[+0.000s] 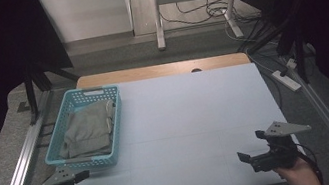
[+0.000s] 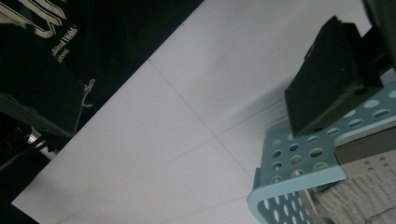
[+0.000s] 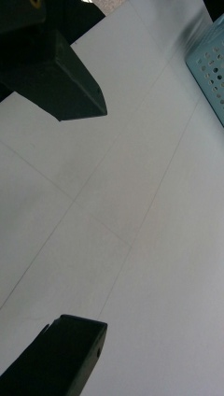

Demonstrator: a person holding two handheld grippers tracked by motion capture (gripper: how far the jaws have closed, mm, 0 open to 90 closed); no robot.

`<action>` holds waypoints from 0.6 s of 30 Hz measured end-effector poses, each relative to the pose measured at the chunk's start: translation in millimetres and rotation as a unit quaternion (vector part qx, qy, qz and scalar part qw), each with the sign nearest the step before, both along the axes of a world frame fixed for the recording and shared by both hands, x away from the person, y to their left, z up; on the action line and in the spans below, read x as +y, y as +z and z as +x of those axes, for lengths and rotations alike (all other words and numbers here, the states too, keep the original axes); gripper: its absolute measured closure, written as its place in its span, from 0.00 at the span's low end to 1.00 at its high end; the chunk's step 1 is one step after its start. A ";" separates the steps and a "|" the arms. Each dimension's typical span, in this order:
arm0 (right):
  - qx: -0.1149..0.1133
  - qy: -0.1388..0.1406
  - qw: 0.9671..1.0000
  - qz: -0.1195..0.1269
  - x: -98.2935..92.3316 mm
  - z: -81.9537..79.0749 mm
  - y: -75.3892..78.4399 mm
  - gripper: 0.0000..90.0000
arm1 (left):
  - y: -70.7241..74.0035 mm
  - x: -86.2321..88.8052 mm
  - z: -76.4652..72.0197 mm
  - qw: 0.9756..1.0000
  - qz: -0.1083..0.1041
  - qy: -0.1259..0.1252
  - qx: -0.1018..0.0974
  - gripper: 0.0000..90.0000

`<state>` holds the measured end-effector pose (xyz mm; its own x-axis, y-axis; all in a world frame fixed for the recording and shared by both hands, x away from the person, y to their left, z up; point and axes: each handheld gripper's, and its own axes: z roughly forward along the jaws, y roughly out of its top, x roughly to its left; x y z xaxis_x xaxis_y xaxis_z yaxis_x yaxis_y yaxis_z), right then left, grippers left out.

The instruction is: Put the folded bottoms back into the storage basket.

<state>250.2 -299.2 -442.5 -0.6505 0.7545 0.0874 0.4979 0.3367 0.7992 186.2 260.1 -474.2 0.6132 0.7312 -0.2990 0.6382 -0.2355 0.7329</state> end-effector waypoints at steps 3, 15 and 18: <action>-0.003 -0.005 1.000 0.002 -4.7 -3.3 -0.7 0.01 | 0.0 0.0 0.0 1.000 0.000 0.000 0.000 0.00; 0.004 -0.030 1.000 -0.001 -22.5 -17.5 -4.7 0.01 | 0.0 0.2 -0.3 1.000 -0.002 0.000 -0.002 0.00; 0.008 -0.033 0.999 -0.002 -25.9 -20.8 -5.0 0.01 | 0.0 0.4 -0.3 1.000 -0.003 0.001 -0.002 0.00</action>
<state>229.4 -325.1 -447.5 -0.5979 0.7961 0.0937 0.5316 0.3063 0.7897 185.9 260.5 -474.2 0.6133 0.7302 -0.3011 0.6359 -0.2303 0.7366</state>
